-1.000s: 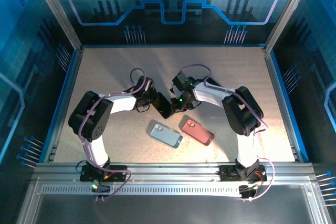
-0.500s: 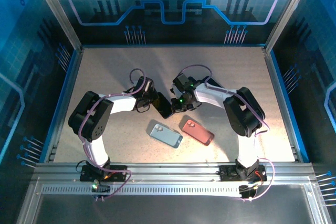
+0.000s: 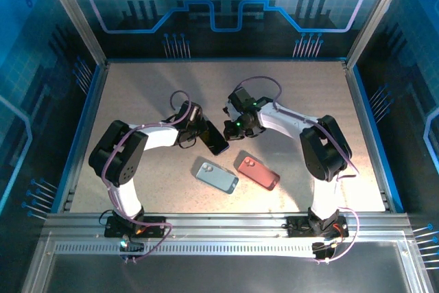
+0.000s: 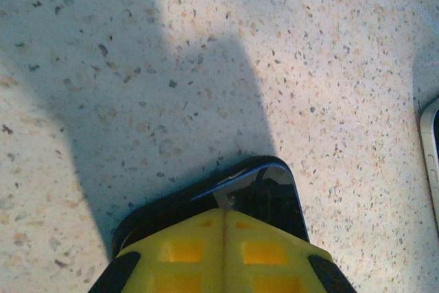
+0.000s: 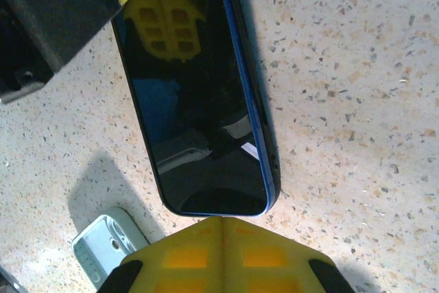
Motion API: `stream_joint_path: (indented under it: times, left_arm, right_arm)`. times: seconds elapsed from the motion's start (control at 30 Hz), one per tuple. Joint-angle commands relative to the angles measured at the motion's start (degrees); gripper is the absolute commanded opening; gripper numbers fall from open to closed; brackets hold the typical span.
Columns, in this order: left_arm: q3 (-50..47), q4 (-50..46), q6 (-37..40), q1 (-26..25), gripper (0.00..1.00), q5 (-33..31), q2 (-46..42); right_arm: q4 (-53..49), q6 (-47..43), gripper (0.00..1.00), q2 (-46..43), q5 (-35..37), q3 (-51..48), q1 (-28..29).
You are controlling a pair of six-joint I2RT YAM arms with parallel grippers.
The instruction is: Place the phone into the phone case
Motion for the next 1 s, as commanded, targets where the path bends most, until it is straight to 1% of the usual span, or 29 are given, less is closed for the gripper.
stream_joint_path:
  times: [0.0,0.2,0.53,0.97]
  left_arm:
    - [-2.0,-6.3,0.6,-1.2,0.0,1.4,-2.2]
    - [-2.2,-8.0,1.9,-1.2,0.0,0.5,-3.9]
    - [-4.2,-6.6,0.9,-1.1,0.0,0.4,-1.9]
    - [-8.4,-2.9,-0.7,-1.2,0.0,1.2,0.3]
  right_arm:
    - [-0.3,-0.7,0.0,2.7,-1.6,1.6,-0.5]
    - [0.8,-0.3,0.0,5.2,-1.5,1.7,-0.5]
    - [1.3,-0.7,0.0,8.5,-0.9,0.2,-0.1]
    - [-0.3,-1.2,0.0,17.0,4.4,-4.5,6.5]
